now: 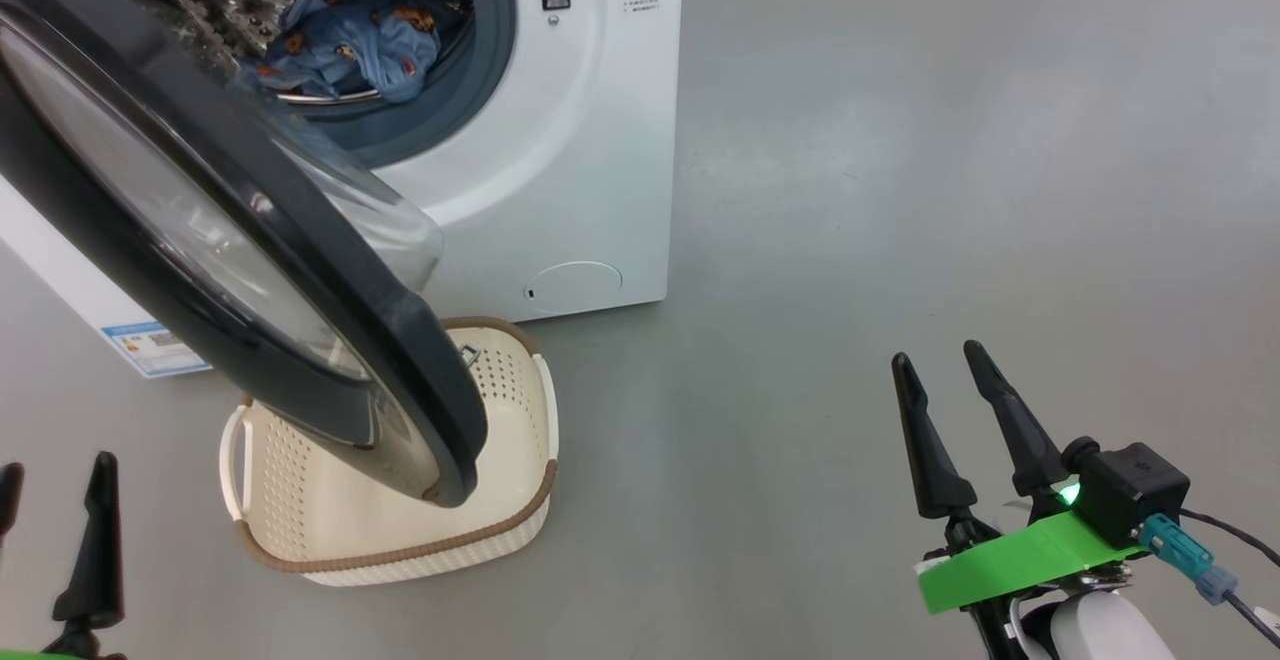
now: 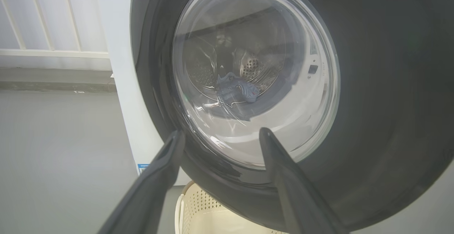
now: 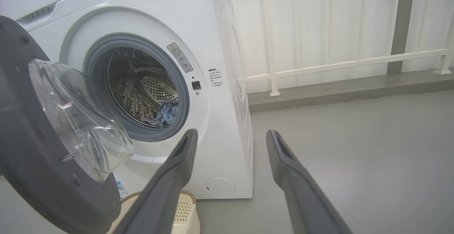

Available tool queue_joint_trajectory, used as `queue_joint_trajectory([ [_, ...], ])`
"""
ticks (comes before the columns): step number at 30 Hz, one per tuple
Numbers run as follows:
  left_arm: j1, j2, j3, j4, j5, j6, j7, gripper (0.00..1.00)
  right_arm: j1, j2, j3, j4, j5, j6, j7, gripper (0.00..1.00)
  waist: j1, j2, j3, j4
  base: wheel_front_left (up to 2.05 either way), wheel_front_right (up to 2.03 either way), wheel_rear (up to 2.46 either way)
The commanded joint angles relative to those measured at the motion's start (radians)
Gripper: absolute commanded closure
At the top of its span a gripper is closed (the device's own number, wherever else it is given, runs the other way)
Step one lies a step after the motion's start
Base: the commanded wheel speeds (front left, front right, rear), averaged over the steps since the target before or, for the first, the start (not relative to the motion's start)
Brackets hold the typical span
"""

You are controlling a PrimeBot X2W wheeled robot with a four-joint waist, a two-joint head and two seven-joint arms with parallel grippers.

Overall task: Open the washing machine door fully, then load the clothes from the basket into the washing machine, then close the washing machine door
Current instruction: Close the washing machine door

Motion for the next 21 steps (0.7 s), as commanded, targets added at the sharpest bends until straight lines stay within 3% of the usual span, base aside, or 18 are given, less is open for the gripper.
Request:
queue_joint_trajectory([
  [1, -0.023, 0.025, 0.053, -0.019, 0.016, 0.001, -0.011, 0.00, 0.001, -0.006, 0.013, -0.029, -0.012, 0.005, -0.008, 0.00, 0.0000, 0.0000, 0.002, 0.002, 0.00, 0.00, 0.00],
  [9, 0.002, -0.032, 0.109, -0.051, 0.067, -0.006, -0.012, 0.00, 0.003, -0.007, 0.005, -0.034, -0.021, 0.005, -0.008, 0.00, 0.0000, 0.0000, 0.004, 0.011, 0.00, 0.00, 0.00],
  [21, 0.012, -0.040, 0.096, -0.073, 0.086, -0.008, -0.012, 0.00, 0.001, -0.013, 0.006, -0.031, -0.020, 0.005, -0.008, 0.00, 0.0000, 0.0000, -0.001, 0.020, 0.00, 0.00, 0.00],
])
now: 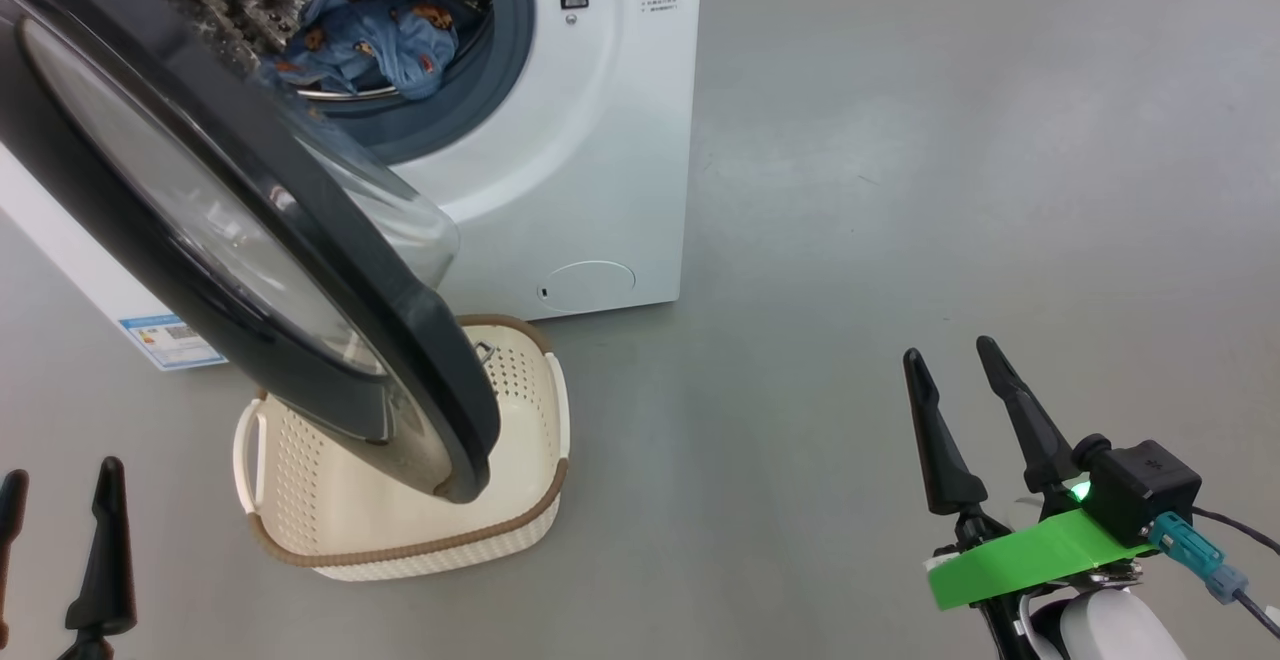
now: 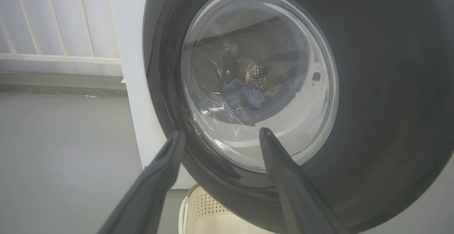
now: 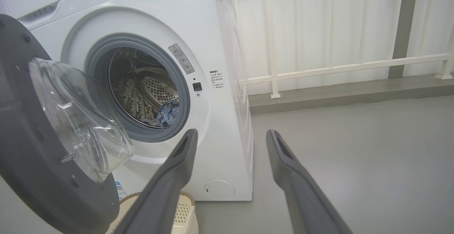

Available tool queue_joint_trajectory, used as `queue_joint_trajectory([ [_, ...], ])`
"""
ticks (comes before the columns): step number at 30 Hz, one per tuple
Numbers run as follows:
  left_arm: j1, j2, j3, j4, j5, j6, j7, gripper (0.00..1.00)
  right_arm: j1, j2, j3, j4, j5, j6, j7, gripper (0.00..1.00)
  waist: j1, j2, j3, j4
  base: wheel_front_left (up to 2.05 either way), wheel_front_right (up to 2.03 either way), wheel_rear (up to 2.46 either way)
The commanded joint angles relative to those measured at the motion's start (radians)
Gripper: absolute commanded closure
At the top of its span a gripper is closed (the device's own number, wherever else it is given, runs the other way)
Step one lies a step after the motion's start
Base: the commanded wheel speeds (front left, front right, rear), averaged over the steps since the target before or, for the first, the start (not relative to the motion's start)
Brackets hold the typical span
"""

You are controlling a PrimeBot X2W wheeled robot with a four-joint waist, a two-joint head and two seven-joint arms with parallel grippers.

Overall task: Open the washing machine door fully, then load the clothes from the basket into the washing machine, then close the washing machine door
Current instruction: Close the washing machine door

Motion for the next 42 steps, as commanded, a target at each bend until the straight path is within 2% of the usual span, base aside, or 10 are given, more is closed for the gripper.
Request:
queue_joint_trajectory([
  [1, -0.014, 0.036, 0.039, -0.031, 0.018, -0.005, -0.010, 0.00, 0.001, -0.007, 0.022, -0.025, -0.011, 0.005, -0.008, 0.00, 0.0000, 0.0000, -0.001, 0.001, 0.00, 0.00, 0.00],
  [12, -0.013, 0.016, 0.059, -0.035, 0.030, -0.005, -0.010, 0.00, -0.002, -0.011, 0.026, -0.019, -0.006, 0.005, -0.008, 0.00, 0.0000, 0.0000, -0.004, 0.005, 0.00, 0.00, 0.00],
  [29, -0.015, 0.016, 0.057, -0.033, 0.022, -0.005, -0.010, 0.00, -0.003, -0.009, 0.029, -0.019, -0.003, 0.005, -0.008, 0.00, 0.0000, 0.0000, 0.001, 0.009, 0.00, 0.00, 0.00],
  [30, -0.015, 0.016, 0.056, -0.033, 0.022, -0.005, -0.010, 0.00, -0.002, -0.008, 0.030, -0.020, -0.001, 0.005, -0.008, 0.19, 0.0000, 0.0000, 0.001, 0.010, 0.00, 0.00, 0.00],
  [31, -0.016, 0.016, 0.055, -0.033, 0.021, -0.005, -0.010, 0.00, -0.002, -0.007, 0.030, -0.022, 0.002, 0.005, -0.008, 0.52, 0.0000, 0.0000, 0.002, 0.012, 0.00, 0.00, 0.00],
  [32, -0.017, 0.016, 0.055, -0.033, 0.021, -0.005, -0.010, 0.00, -0.003, -0.007, 0.030, -0.023, 0.003, 0.005, -0.008, 0.69, 0.0000, 0.0000, 0.003, 0.015, 0.00, 0.00, 0.00],
  [33, -0.018, 0.016, 0.054, -0.033, 0.020, -0.005, -0.010, 0.00, -0.005, -0.007, 0.031, -0.024, 0.004, 0.005, -0.008, 0.96, 0.0000, 0.0000, 0.003, 0.018, 0.00, 0.00, 0.00],
  [34, -0.019, 0.016, 0.053, -0.033, 0.020, -0.005, -0.010, 0.00, -0.007, -0.007, 0.032, -0.026, 0.004, 0.005, -0.008, 1.00, 0.0000, 0.0000, 0.004, 0.021, 0.00, 0.00, 0.00],
  [42, -0.023, 0.011, 0.040, -0.015, 0.016, -0.005, -0.010, 0.00, -0.043, -0.052, 0.038, -0.063, 0.000, 0.005, -0.008, 1.00, 0.0000, 0.0000, -0.010, 0.078, 0.00, 0.00, 0.00],
])
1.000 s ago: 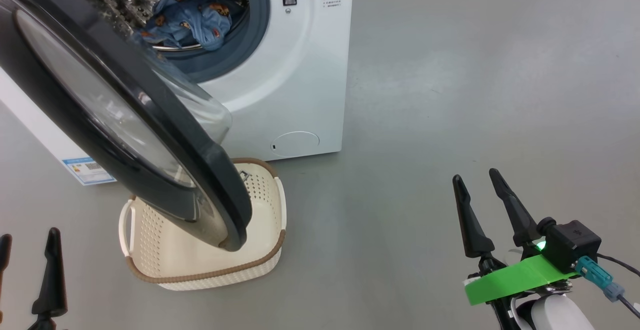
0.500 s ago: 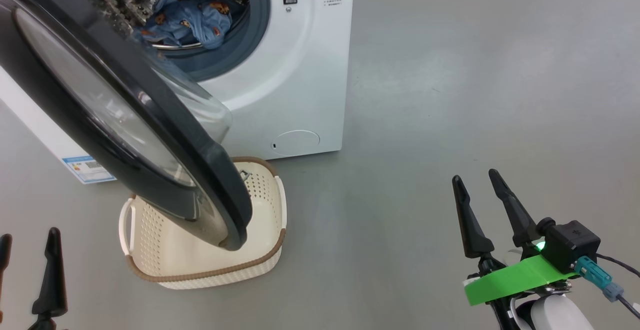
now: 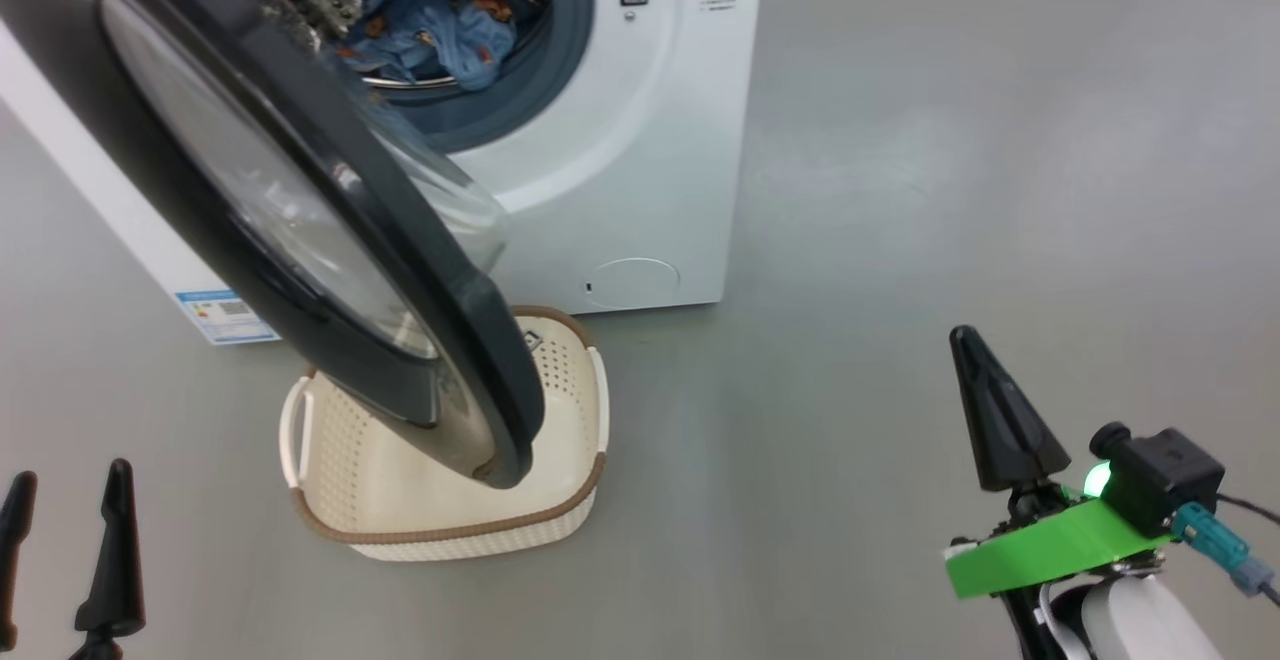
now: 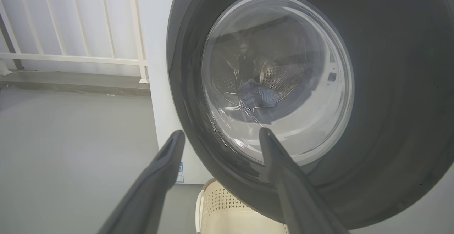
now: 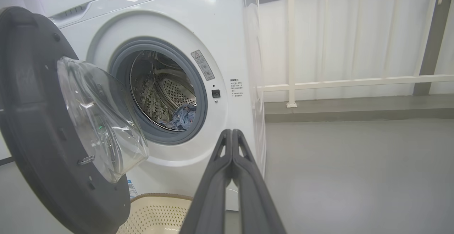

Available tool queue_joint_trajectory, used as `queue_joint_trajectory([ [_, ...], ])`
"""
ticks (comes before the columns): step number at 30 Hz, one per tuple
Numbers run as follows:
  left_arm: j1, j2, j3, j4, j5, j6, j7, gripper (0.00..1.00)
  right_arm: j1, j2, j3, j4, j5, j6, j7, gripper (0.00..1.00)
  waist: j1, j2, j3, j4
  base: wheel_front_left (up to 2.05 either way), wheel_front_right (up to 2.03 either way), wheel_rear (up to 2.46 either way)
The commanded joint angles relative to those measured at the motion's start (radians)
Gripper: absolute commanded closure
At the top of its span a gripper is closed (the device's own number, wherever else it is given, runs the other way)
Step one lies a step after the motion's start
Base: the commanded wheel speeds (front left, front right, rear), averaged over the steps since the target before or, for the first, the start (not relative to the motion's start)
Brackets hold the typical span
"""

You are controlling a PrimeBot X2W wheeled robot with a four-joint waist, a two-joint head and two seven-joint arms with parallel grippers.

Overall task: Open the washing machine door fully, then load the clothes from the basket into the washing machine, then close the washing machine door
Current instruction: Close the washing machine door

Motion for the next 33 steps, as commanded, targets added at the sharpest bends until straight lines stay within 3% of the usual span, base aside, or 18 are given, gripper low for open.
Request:
queue_joint_trajectory([
  [1, -0.023, 0.022, 0.036, -0.010, -0.005, -0.005, -0.010, 0.00, -0.049, -0.022, 0.025, -0.037, -0.002, 0.005, -0.008, 1.00, 0.0000, 0.0000, -0.012, 0.030, 0.00, 0.00, 0.00],
  [7, -0.026, 0.010, 0.024, 0.004, -0.001, -0.005, -0.010, 0.00, -0.126, -0.055, 0.048, -0.056, 0.014, 0.005, -0.008, 1.00, 0.0000, 0.0000, -0.029, 0.101, 0.00, 0.00, 0.00],
  [12, -0.025, 0.005, 0.011, 0.016, 0.006, -0.005, -0.010, 0.00, -0.187, -0.043, 0.085, -0.085, 0.079, 0.005, -0.008, 1.00, 0.0000, 0.0000, -0.040, 0.170, 0.00, 0.00, 0.00],
  [27, -0.033, -0.012, -0.021, 0.050, 0.008, -0.005, -0.010, 0.00, -0.292, -0.049, 0.239, -0.148, 0.131, 0.005, -0.008, 1.00, 0.0000, 0.0000, -0.054, 0.349, 0.00, 0.00, 0.00],
  [33, -0.037, -0.022, -0.028, 0.060, 0.007, -0.005, -0.010, 0.00, -0.332, -0.055, 0.364, -0.161, 0.147, 0.005, -0.008, 1.00, 0.0000, 0.0000, -0.058, 0.395, 0.00, 0.00, 0.00],
])
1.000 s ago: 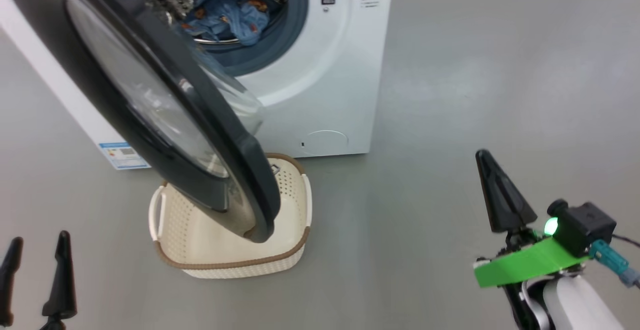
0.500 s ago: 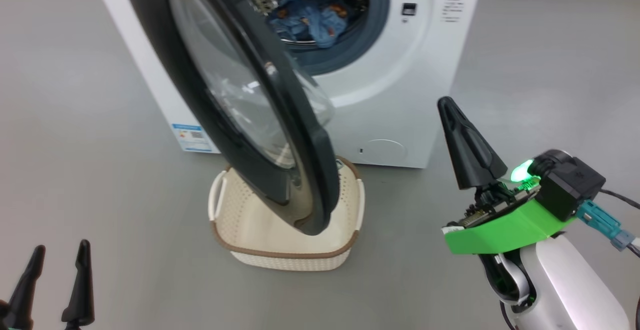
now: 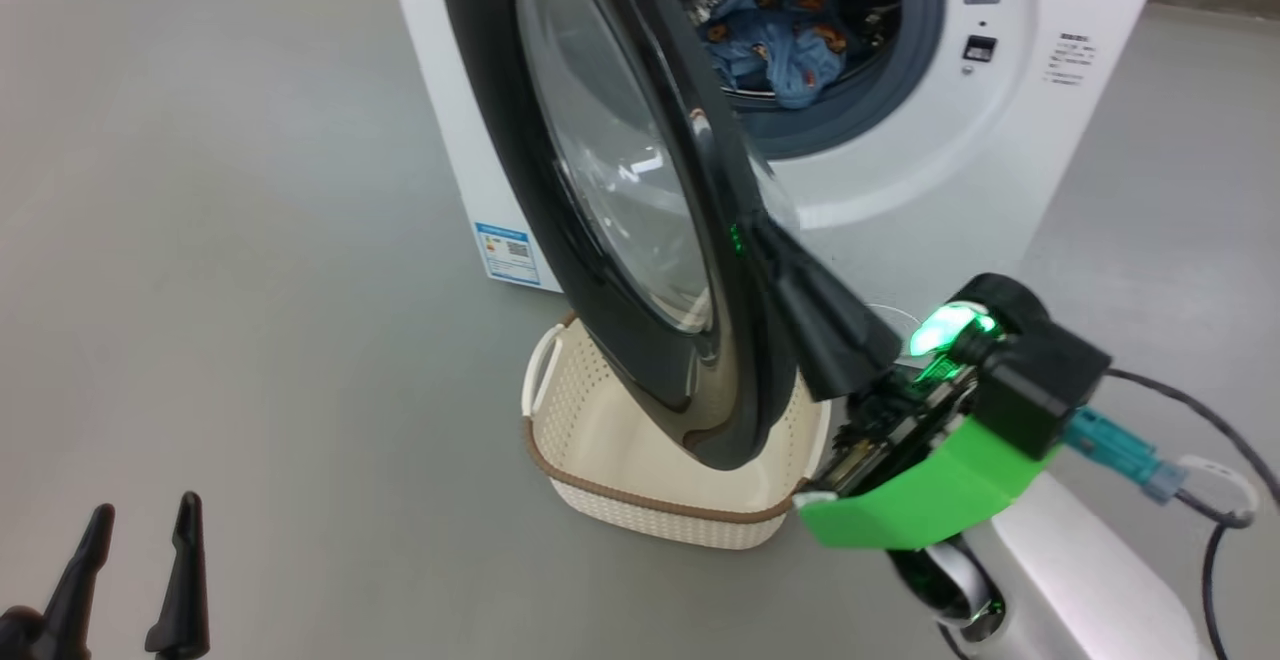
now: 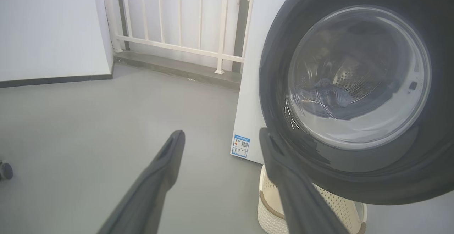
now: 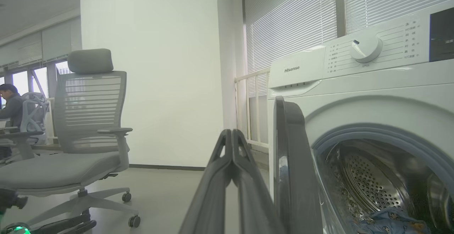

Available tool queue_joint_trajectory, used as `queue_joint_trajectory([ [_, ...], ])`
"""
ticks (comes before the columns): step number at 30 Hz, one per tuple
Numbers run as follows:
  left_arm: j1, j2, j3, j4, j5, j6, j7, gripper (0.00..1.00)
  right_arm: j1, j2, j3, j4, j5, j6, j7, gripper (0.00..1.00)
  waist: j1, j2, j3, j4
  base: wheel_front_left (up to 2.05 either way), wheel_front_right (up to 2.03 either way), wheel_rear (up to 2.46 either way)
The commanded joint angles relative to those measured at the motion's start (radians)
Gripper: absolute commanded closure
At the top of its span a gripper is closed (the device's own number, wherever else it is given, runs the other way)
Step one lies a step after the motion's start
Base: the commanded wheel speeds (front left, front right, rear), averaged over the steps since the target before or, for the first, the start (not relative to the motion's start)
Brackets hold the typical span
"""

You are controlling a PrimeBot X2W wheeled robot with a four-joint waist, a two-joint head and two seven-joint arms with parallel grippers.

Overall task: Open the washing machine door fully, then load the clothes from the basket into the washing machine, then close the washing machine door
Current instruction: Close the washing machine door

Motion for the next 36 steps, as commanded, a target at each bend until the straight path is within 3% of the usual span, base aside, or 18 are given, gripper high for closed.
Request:
queue_joint_trajectory([
  [1, -0.037, 0.029, 0.036, -0.011, 0.001, -0.005, -0.010, 0.00, -0.027, 0.008, 0.027, -0.023, 0.010, 0.004, -0.008, 1.00, 0.0000, 0.0000, -0.004, 0.021, 0.00, 0.00, 0.00],
  [14, -0.047, 0.032, 0.031, -0.004, -0.009, -0.005, -0.010, 0.00, -0.047, 0.010, 0.176, 0.088, 0.036, 0.004, -0.008, 1.00, 0.0000, 0.0000, 0.007, 0.068, 0.00, 0.00, 0.00],
  [27, -0.057, 0.024, 0.025, -0.002, -0.018, -0.005, -0.010, 0.00, -0.093, 0.004, 0.224, 0.341, 0.052, 0.004, -0.008, 1.00, 0.0000, 0.0000, 0.026, 0.092, 0.00, 0.00, 0.00],
  [36, -0.066, 0.026, 0.021, 0.003, -0.028, -0.005, -0.010, 0.00, -0.118, 0.014, 0.224, 0.450, 0.080, 0.004, -0.008, 1.00, 0.0000, 0.0000, 0.041, 0.110, 0.00, 0.00, 0.00],
])
